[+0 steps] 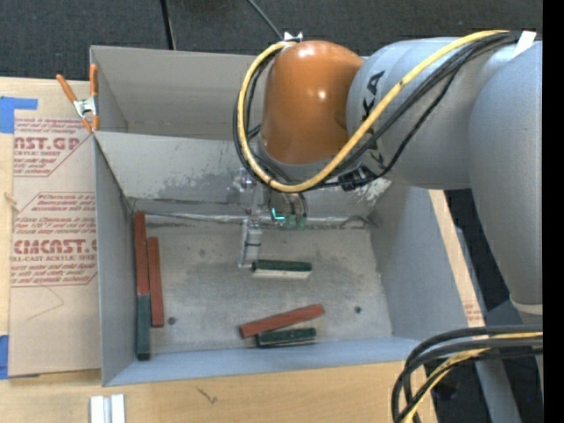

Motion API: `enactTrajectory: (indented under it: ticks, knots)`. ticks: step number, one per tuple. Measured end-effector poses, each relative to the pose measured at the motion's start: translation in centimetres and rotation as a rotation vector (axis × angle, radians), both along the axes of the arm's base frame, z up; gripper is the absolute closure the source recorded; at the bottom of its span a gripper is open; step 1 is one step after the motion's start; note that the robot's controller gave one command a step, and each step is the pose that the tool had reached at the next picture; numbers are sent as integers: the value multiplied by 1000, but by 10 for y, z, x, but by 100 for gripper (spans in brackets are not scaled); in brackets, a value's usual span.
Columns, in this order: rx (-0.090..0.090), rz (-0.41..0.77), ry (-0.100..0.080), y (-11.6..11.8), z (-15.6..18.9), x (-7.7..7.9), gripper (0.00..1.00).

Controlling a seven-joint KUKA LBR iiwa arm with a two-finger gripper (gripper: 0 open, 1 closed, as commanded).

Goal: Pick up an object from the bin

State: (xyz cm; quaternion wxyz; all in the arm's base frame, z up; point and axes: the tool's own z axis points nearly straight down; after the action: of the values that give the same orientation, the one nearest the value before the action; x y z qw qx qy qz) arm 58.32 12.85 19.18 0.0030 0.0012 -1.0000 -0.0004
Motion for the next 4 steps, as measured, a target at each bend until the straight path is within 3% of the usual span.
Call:
enactTrajectory:
  ticks: [1,2,3,4]
  knots:
    - [1,-2,-8,-1,5,2,0]
    - [0,80,-9,-73,-26,0,0]
    - [-1,71,-7,-86,-40,-16,0]
    - [1,-6,-7,-94,-52,-16,0]
